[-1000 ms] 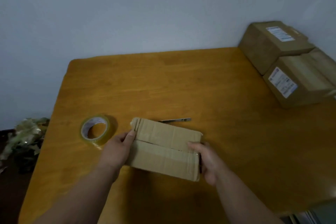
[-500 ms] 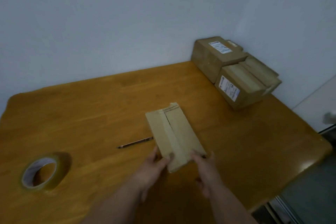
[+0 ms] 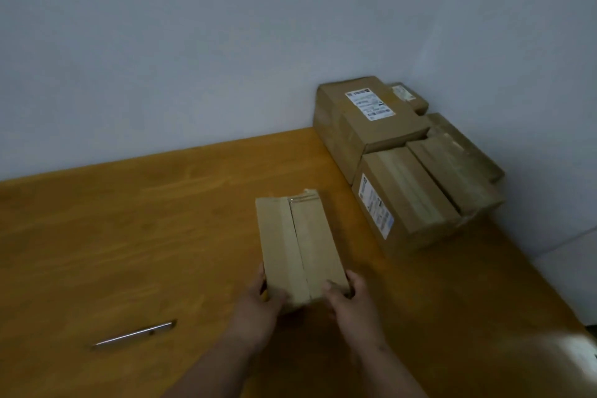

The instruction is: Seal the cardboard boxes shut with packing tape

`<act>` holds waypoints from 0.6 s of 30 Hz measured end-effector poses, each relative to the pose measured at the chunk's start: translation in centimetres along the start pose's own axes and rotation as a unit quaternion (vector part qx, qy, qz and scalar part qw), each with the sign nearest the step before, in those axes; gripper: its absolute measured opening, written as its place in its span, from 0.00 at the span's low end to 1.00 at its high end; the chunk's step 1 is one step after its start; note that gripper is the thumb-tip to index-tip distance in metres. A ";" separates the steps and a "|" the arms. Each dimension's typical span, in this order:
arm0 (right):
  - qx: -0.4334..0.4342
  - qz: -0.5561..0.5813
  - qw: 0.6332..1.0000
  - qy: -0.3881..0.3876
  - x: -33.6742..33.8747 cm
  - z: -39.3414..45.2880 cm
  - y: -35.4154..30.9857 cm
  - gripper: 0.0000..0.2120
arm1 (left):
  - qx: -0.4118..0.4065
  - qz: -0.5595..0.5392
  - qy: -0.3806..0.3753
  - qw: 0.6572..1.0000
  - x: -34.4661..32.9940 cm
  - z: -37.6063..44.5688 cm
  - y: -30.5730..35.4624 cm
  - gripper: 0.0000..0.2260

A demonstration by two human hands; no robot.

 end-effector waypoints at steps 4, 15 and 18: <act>0.005 0.051 0.998 0.035 1.1 5.2 -3.9 0.29 | -0.022 -0.010 -0.002 1.000 -3.9 3.8 4.2 0.31; 0.006 0.109 0.992 -0.067 -1.8 10.7 -7.2 0.26 | -0.016 -0.067 -0.030 0.997 -8.8 11.3 8.9 0.26; 0.011 0.093 0.990 -0.106 -2.6 11.9 -7.8 0.28 | -0.001 -0.118 -0.045 0.992 -8.4 12.5 9.1 0.27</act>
Point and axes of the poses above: each hand's wrist, its own z-axis towards the middle knuckle, its own x-axis out of the back of the hand, y = z × x, the point moved 1 cm from there along z, towards the middle knuckle, and after that the axes turned 9 degrees about y, right-handed, at the moved point
